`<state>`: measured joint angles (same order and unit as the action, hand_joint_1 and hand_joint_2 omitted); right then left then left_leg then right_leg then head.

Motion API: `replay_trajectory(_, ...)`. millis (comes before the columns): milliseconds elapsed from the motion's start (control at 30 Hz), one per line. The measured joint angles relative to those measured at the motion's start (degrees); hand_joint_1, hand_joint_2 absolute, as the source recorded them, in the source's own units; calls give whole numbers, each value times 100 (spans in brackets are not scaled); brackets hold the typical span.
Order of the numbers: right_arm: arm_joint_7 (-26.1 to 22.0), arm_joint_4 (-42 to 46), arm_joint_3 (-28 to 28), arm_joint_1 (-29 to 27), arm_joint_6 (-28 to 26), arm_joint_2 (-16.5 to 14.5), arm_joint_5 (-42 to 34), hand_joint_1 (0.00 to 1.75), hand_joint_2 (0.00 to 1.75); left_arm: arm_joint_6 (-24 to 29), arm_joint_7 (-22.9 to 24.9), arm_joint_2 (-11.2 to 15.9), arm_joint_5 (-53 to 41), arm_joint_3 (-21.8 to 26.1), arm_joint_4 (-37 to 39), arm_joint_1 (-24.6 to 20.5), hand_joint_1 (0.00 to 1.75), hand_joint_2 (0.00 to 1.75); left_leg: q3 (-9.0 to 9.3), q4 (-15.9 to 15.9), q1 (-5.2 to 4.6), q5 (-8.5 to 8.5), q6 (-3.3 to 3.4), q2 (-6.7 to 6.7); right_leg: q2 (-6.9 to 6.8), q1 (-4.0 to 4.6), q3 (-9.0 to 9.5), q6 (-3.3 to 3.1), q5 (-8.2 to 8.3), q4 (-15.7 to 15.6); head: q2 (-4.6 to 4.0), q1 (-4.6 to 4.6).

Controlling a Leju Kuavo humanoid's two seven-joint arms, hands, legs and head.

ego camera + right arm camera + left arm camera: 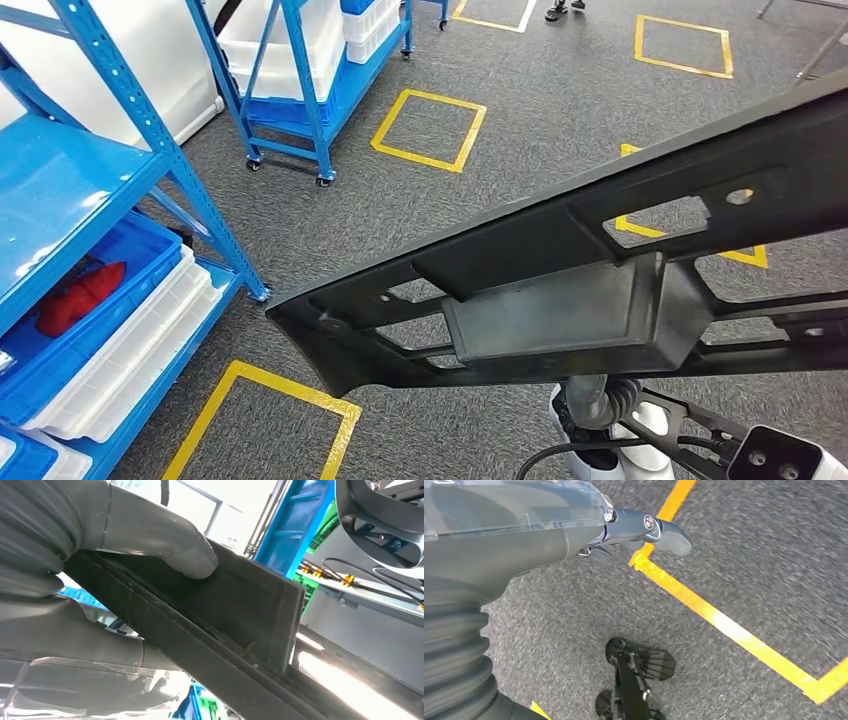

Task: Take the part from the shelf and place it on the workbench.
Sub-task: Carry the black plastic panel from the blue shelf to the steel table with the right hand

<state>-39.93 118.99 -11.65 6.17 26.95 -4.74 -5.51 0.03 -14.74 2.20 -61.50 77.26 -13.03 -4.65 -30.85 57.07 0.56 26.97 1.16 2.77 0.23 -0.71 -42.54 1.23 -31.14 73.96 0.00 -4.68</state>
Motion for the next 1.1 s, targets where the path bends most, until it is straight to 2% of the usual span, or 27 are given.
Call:
replay_trajectory(33, 0, 2, 0, 1, -1, 10, 0, 175, 175, -5, -2, 4, 4, 0, 0, -10, 0, 175, 13, 0, -3, 11, -10, 61, -57, -1, 175, -10, 174, -310, 0, 1)
replay_trajectory(100, 1, 7, -8, 28, -9, 25, -1, 175, 175, -27, -11, 7, 15, 0, 0, -24, 0, 175, 49, 9, -23, 48, -52, 168, -330, 42, 621, -68, 471, -1112, 0, 1)
replay_trajectory(133, 1, 9, -21, 61, -19, 29, -7, 175, 175, -50, -21, 8, 20, 0, 0, -26, 0, 175, 64, 15, -37, 67, -78, 223, -436, 72, 764, -108, 539, -1387, 0, 0)
replay_trajectory(167, 1, 9, -34, 102, -34, 31, -21, 175, 175, -78, -37, 9, 23, 0, 0, -27, 0, 175, 75, 19, -50, 83, -105, 281, -488, 101, 819, -146, 548, -1513, 0, -1)
replay_trajectory(233, 0, 9, -54, 184, -83, 34, -64, 175, 175, -123, -68, 11, 23, -1, 0, -44, 0, 175, 97, 14, -56, 108, -164, 392, -364, 117, 811, -212, 557, -1556, 0, -2)
replay_trajectory(267, -1, 9, -55, 218, -112, 38, -86, 175, 175, -137, -76, 13, 22, -1, 0, -59, 0, 175, 101, 40, -43, 146, -195, 349, -297, 107, 819, -244, 573, -1583, 0, -2)
replay_trajectory(300, -1, 9, -55, 254, -136, 42, -100, 175, 175, -146, -71, 14, 20, -2, 0, -69, 0, 175, 67, 149, -30, 233, -222, 239, -232, 92, 830, -281, 592, -1611, 0, -2)
replay_trajectory(367, -1, 7, -54, 305, -154, 45, -111, 175, 175, -154, -20, 17, 26, -1, 0, -58, 0, 175, -174, 711, -2, 556, -259, -70, -104, 69, 846, -333, 615, -1645, 0, -2)
replay_trajectory(433, 0, 6, -53, 292, -138, 45, -104, 175, 175, -152, 53, 14, 51, 6, 0, -16, 0, 175, -546, 1469, 7, 861, -286, -201, 47, 68, 845, -348, 619, -1643, 0, -2)
replay_trajectory(467, 0, 7, -52, 263, -125, 45, -91, 175, 175, -149, 89, 7, 72, 11, 0, 2, 0, 175, -660, 1667, 12, 876, -297, -218, 127, 67, 848, -348, 619, -1640, 0, -2)
replay_trajectory(500, 0, 7, -52, 230, -114, 44, -75, 175, 175, -138, 125, -8, 100, 19, 0, 13, 0, 175, -675, 1643, 21, 773, -305, -227, 208, 64, 852, -343, 618, -1633, 0, -2)
replay_trajectory(533, 0, 7, -52, 200, -108, 44, -58, 175, 175, -121, 157, -27, 130, 30, 0, 18, 0, 175, -582, 1389, 36, 568, -311, -250, 288, 58, 855, -333, 612, -1618, 0, -2)
replay_trajectory(567, 0, 7, -52, 178, -104, 43, -39, 175, 175, -102, 187, -49, 160, 45, 0, 21, 0, 175, -426, 999, 60, 330, -316, -335, 365, 51, 853, -316, 602, -1593, 0, -2)
replay_trajectory(600, 0, 5, -52, 165, -107, 42, -23, 175, 175, -84, 215, -75, 185, 69, 0, 25, 0, 175, -273, 624, 83, 163, -317, -487, 438, 53, 836, -288, 587, -1554, 0, -2)
replay_trajectory(633, 1, 4, -52, 154, -112, 40, -4, 175, 175, -73, 247, -100, 200, 95, 0, 30, 0, 175, -160, 354, 100, 69, -307, -624, 510, 49, 805, -251, 579, -1516, 0, -2)
replay_trajectory(667, 2, 3, -52, 134, -120, 38, 13, 175, 175, -68, 283, -126, 208, 118, 0, 35, 0, 175, -108, 217, 104, 51, -289, -727, 575, 42, 770, -211, 578, -1490, 0, -2)
replay_trajectory(700, 2, 2, -52, 105, -129, 37, 24, 175, 175, -64, 322, -151, 209, 135, 0, 38, 0, 175, -97, 186, 92, 74, -259, -756, 639, 31, 739, -166, 590, -1480, 0, -2)
replay_trajectory(733, 2, 2, -51, 70, -138, 37, 30, 175, 175, -62, 355, -176, 205, 144, 0, 39, 0, 175, -93, 175, 89, 67, -216, -699, 697, 19, 716, -121, 608, -1487, 0, -2)
replay_trajectory(767, 1, 1, -51, 34, -146, 37, 29, 175, 175, -61, 380, -202, 198, 147, 0, 33, 0, 175, -87, 151, 88, 47, -172, -630, 695, 10, 700, -87, 608, -1477, 0, -2)
replay_trajectory(833, 1, -5, -51, -6, -162, 36, 27, 175, 175, -60, 409, -244, 181, 149, 0, 26, 0, 175, -68, 90, 89, 4, -84, -486, 451, 23, 575, -38, 453, -1242, 0, -1)
replay_trajectory(900, 1, -22, -52, -32, -171, 32, 19, 175, 175, -57, 425, -270, 164, 150, 0, 45, 0, 175, -63, 65, 57, -5, -31, -329, 133, 27, 258, -2, 93, -580, 0, 0)
replay_trajectory(933, 1, -34, -52, -53, -171, 31, 13, 175, 175, -55, 430, -280, 157, 151, 0, 58, 0, 175, -66, 65, 41, -1, -15, -242, 68, 19, 82, 15, -60, -213, 0, -1)
replay_trajectory(967, 1, -48, -52, -76, -168, 30, 7, 175, 175, -51, 431, -288, 151, 152, 0, 66, 0, 175, -67, 66, 30, 5, -11, -162, 41, 9, -29, 26, -126, 27, 0, -1)
replay_trajectory(1000, 1, -60, -52, -94, -163, 30, 3, 175, 175, -50, 425, -296, 146, 153, 0, 67, 0, 175, -65, 66, 22, 10, -10, -86, 23, 1, -39, 30, -90, 68, 0, -1)
replay_trajectory(1033, 1, -68, -52, -105, -157, 30, 2, 175, 175, -55, 413, -304, 139, 152, 0, 62, 0, 175, -60, 67, 17, 17, -15, -19, -6, -3, 71, 27, 40, -119, 0, -1)
replay_trajectory(1067, 2, -73, -52, -108, -148, 30, 2, 175, 175, -66, 395, -313, 134, 151, 0, 54, 0, 175, -48, 67, 14, 26, -24, 41, -69, -2, 281, 14, 217, -483, 0, -1)
replay_trajectory(1100, 2, -74, -52, -105, -141, 30, 2, 175, 175, -81, 374, -320, 129, 151, 0, 47, 0, 175, -34, 69, 3, 39, -42, 94, -195, 19, 512, -11, 352, -899, 0, -1)
